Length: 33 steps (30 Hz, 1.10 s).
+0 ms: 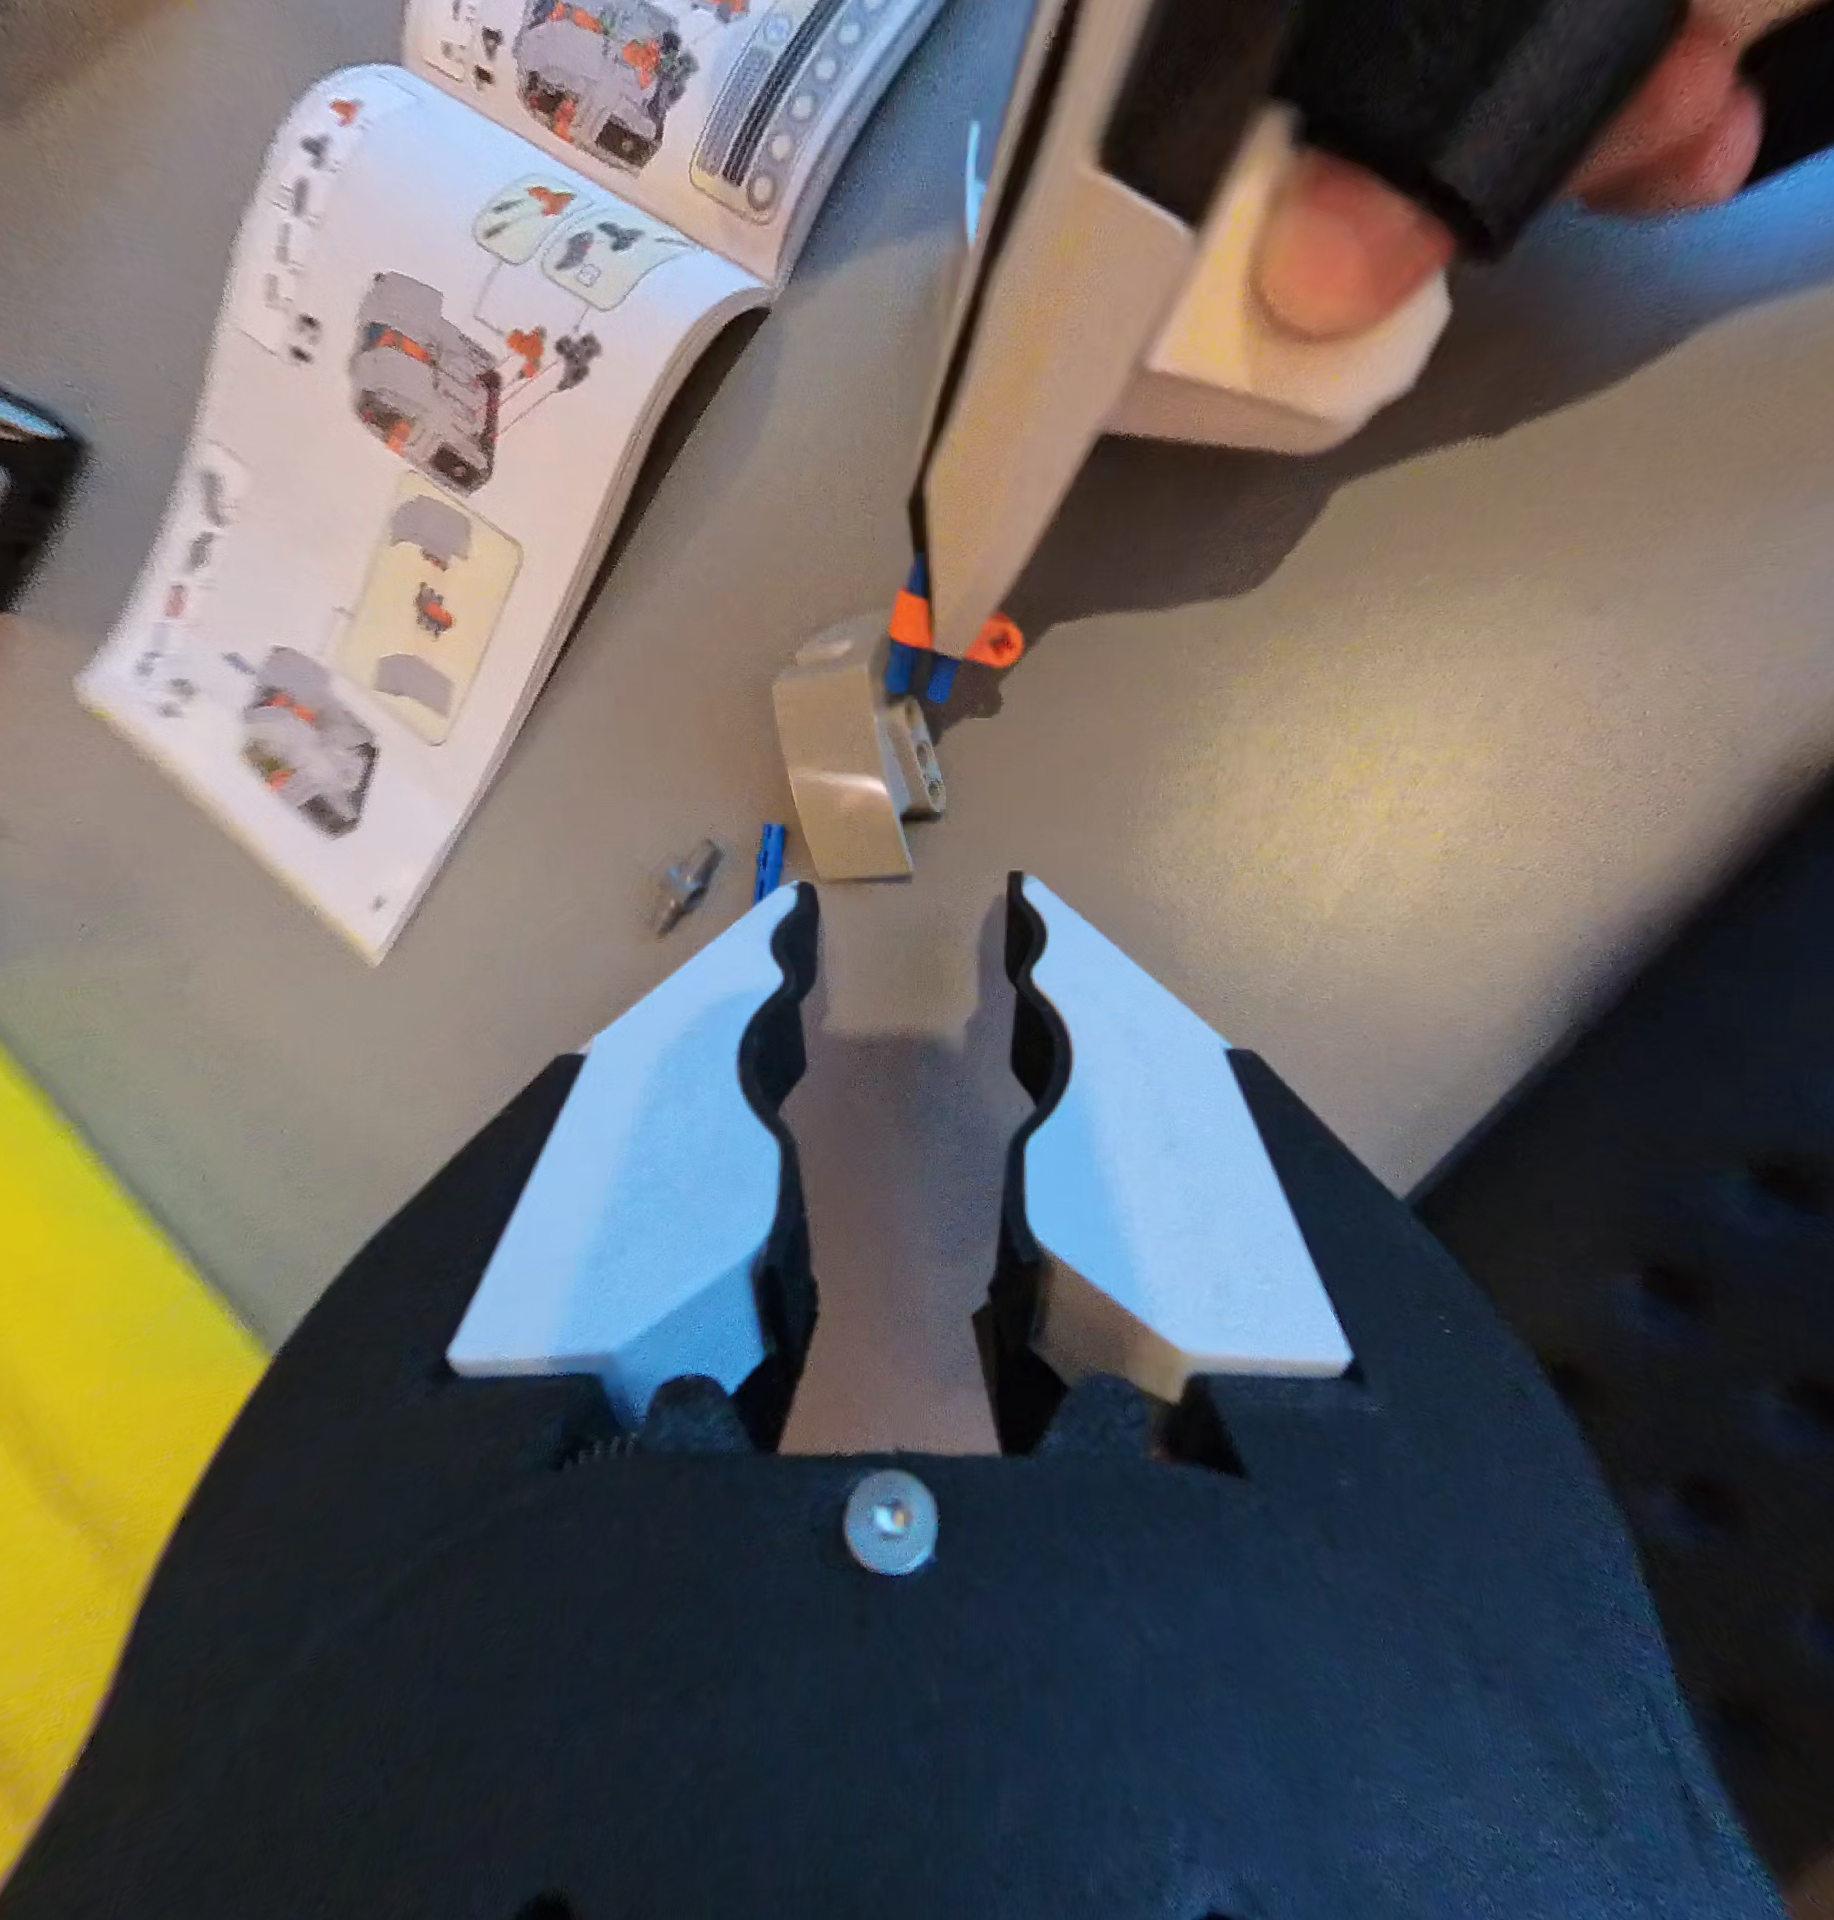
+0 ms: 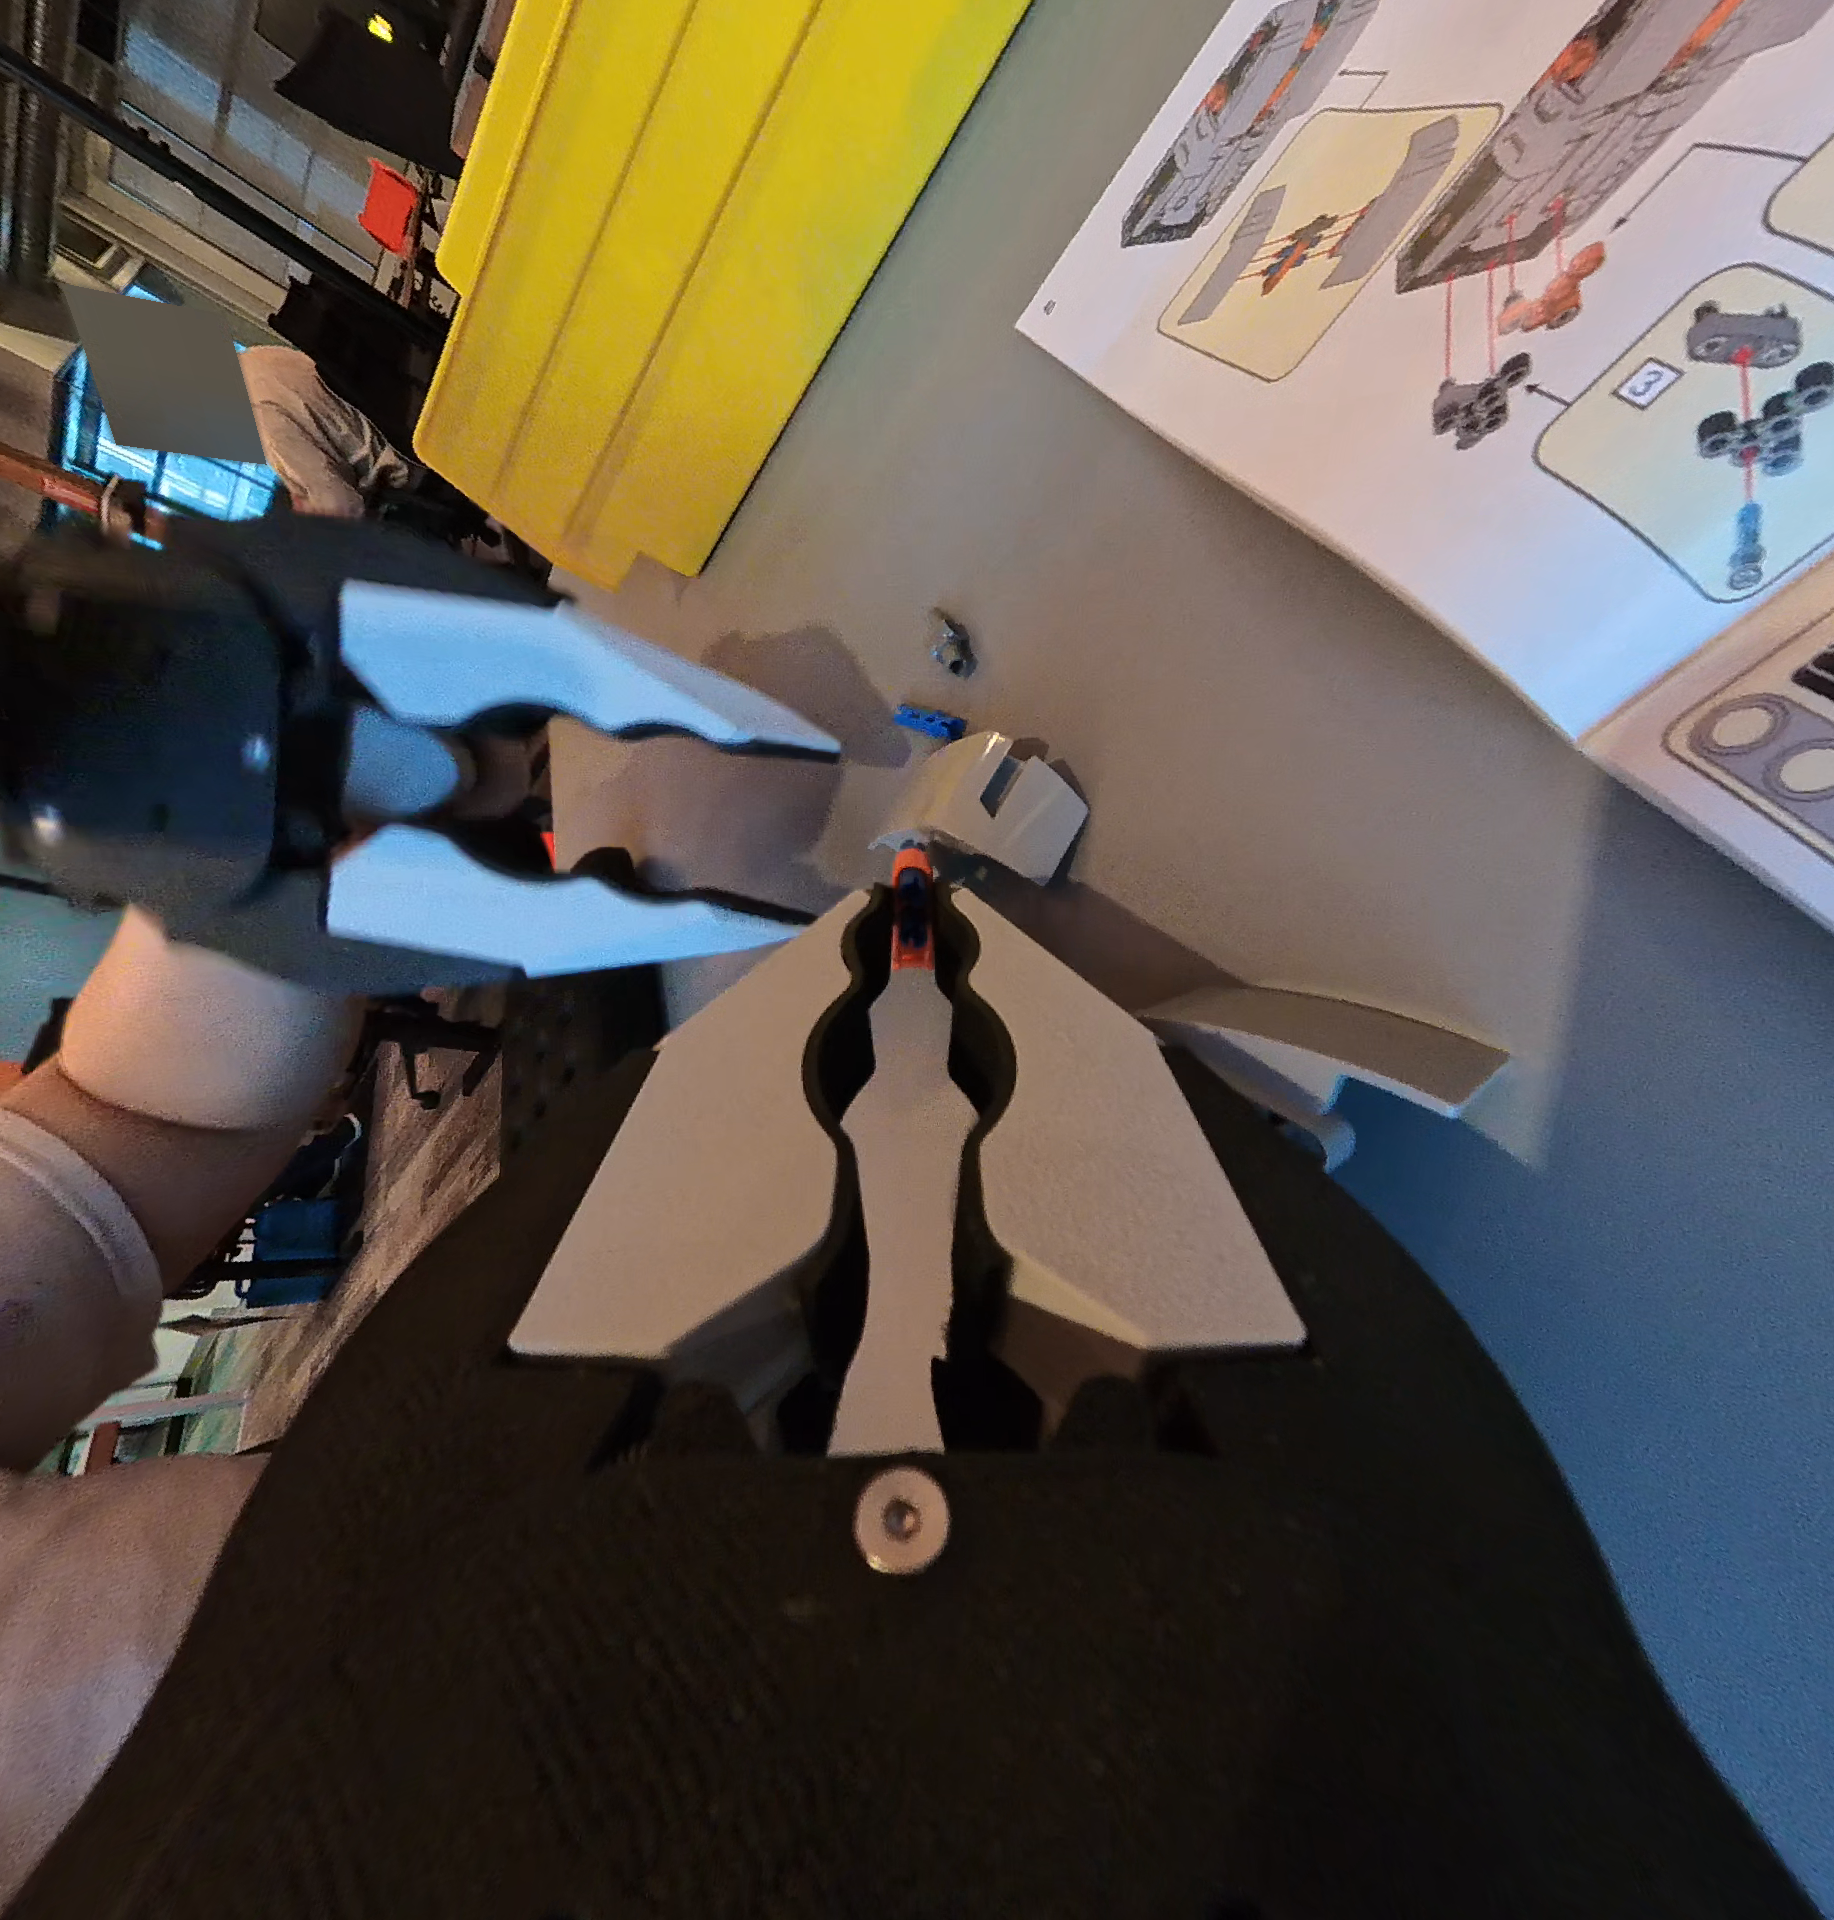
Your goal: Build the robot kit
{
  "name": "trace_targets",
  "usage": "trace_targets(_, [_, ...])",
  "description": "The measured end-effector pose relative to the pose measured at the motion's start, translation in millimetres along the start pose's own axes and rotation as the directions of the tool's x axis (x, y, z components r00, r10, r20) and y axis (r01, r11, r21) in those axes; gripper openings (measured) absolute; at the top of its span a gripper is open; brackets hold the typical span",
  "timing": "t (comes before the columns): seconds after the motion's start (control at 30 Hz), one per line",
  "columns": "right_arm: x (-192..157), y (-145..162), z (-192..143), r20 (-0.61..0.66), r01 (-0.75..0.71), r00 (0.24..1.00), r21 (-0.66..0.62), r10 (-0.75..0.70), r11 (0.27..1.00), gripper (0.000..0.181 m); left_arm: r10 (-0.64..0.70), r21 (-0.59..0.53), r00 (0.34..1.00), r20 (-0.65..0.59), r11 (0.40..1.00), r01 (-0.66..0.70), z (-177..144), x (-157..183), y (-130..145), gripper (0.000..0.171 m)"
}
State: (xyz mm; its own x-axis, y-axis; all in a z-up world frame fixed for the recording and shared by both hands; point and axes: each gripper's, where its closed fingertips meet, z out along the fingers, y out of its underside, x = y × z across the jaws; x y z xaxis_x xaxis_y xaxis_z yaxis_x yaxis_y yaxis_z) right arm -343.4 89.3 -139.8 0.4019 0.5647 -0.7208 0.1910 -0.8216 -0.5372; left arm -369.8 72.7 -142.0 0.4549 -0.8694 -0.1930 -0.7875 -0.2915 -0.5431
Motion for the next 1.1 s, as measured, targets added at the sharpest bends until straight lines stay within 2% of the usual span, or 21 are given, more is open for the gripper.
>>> trace_targets(0.13, [1,2,-3,-0.005,-0.005,1.0,-0.001,0.005,1.0,0.006,-0.098,0.029,0.956,-0.277,0.994,0.11,7,-12,-13,0.034])
trace_targets(0.23, [1,7,-6,-0.014,-0.003,1.0,0.001,0.003,1.0,0.006,-0.089,0.0,0.918,-0.387,0.995,0.097,9,-17,-18,0.031])
trace_targets(0.4, [6,4,-6,-0.047,0.019,0.999,0.005,-0.019,1.0,0.006,-0.088,-0.083,0.89,-0.448,0.995,0.056,18,-28,-14,0.032])
trace_targets(0.57, [11,3,-3,-0.084,0.047,0.995,-0.013,-0.048,0.999,0.006,-0.169,-0.189,0.803,-0.572,0.979,0.072,20,-21,-6,0.029])
trace_targets(0.67, [17,2,-2,-0.116,0.069,0.991,-0.031,-0.072,0.997,0.006,-0.184,-0.213,0.778,-0.601,0.975,0.067,22,-19,-4,0.026])
trace_targets(0.83, [18,-2,-1,-0.117,0.075,0.99,-0.024,-0.077,0.997,0.006,-0.199,-0.197,0.746,-0.635,0.976,0.092,24,-14,-8,0.018])
trace_targets(1.1, [21,-4,-3,-0.114,0.081,0.99,-0.003,-0.081,0.997,0.006,-0.186,-0.118,0.765,-0.617,0.983,0.144,19,-7,-14,0.002])
